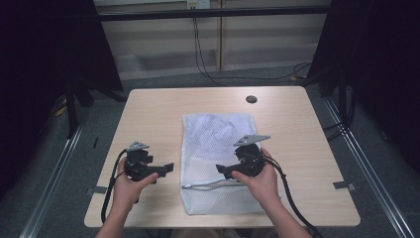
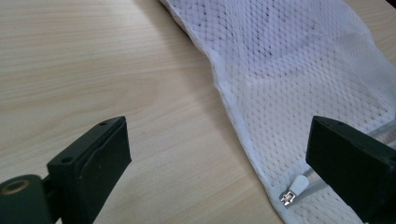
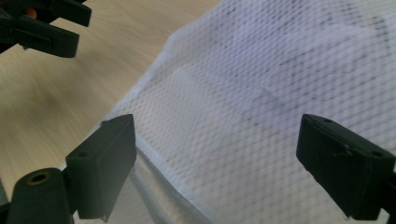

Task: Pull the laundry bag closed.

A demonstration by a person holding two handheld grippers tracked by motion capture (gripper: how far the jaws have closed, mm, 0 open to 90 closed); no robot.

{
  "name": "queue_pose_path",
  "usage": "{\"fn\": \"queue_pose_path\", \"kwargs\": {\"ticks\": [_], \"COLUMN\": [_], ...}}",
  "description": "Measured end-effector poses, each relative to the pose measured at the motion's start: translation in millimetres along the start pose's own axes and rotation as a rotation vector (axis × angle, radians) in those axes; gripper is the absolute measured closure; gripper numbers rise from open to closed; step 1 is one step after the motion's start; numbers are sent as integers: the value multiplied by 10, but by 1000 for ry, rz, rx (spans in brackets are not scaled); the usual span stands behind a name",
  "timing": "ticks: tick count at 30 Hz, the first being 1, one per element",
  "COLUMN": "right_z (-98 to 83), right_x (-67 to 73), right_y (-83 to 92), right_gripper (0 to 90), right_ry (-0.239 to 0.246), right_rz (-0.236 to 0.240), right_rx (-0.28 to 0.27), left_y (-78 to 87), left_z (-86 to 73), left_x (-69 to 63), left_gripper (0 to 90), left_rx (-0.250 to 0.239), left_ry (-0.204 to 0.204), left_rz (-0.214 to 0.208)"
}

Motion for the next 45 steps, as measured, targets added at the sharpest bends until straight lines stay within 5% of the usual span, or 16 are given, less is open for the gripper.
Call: {"fn": "queue_pose_path", "kwargs": {"ticks": [17,27,45], "right_z": [38,30,-59], "right_x": [328,514,761], "right_y": [-324,-436,-635], "right_gripper": [235,379,561], "right_ry": [-22,-29,-205], "right_rz": [88,144,241], "right_rx": [1,-6,37], "left_y": [28,18,24], "left_z": [-6,-5,-15], "left_x": [11,-6,-2], "left_gripper": [62,62,65], "left_rx": [2,4,11], "left_ry": [-4,0,-6], "left_rz": [-3,-8,-10]}}
Point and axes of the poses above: each handheld gripper's, and its own axes: y roughly backward along the jaws, z roughly out of its top, x roughly to its left, the point moved 10 cm from there along -y, roughly forward along the jaws, and after that the axes turned 14 degrees about y, right-handed, at the moved point
